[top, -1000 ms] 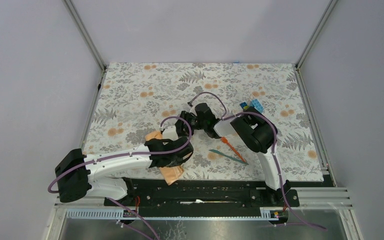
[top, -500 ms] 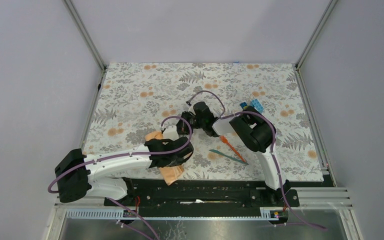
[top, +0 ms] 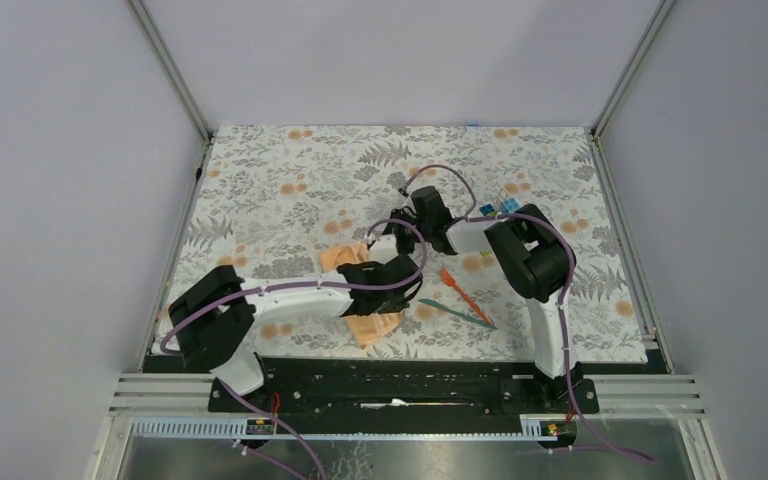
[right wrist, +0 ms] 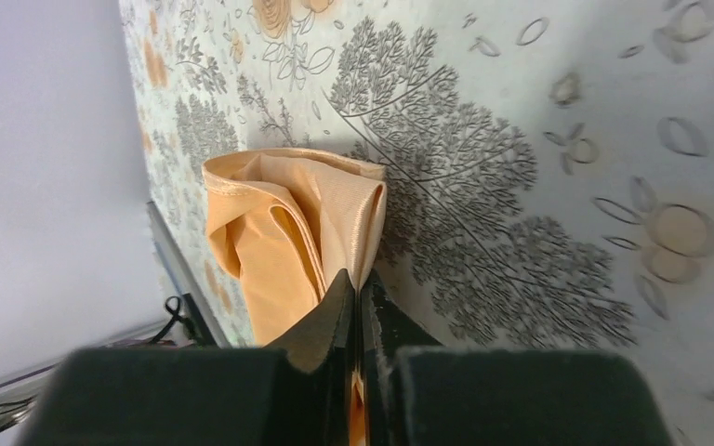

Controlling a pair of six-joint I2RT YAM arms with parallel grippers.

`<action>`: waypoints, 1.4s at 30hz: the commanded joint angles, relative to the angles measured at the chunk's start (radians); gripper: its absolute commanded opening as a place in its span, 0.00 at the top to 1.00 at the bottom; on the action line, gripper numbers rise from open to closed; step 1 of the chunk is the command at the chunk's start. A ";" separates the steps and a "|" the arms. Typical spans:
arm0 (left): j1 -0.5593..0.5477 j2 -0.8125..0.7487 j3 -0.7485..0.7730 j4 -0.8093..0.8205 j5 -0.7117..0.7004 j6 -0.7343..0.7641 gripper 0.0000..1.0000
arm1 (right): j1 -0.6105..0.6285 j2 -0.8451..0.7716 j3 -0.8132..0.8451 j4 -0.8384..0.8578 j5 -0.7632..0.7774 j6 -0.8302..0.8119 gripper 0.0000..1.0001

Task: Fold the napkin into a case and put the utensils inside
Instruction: Pick up the 2/3-rectangle-folded napkin from the center of the board, then fold the 2/3-rectangle-folded napkin at the center of the board.

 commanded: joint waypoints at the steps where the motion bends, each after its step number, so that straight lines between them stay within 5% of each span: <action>1: 0.008 0.078 0.091 0.196 0.046 0.080 1.00 | -0.015 -0.120 0.040 -0.178 0.041 -0.168 1.00; 7: 0.018 0.085 0.045 0.339 0.073 0.103 1.00 | -0.020 -0.169 0.084 -0.331 0.113 -0.278 1.00; 16: 0.033 -0.087 -0.284 0.682 0.125 0.085 1.00 | 0.050 -0.171 0.157 -0.460 0.202 -0.328 1.00; 25: 0.034 -0.172 -0.506 0.930 0.129 0.065 1.00 | 0.123 -0.161 0.174 -0.433 0.208 -0.172 1.00; 33: 0.034 -0.230 -0.553 0.957 0.146 0.085 1.00 | 0.153 -0.184 0.162 -0.376 0.241 -0.096 1.00; 42: 0.044 -0.289 -0.561 0.842 0.185 0.072 0.54 | 0.152 -0.153 0.247 -0.502 0.241 -0.183 1.00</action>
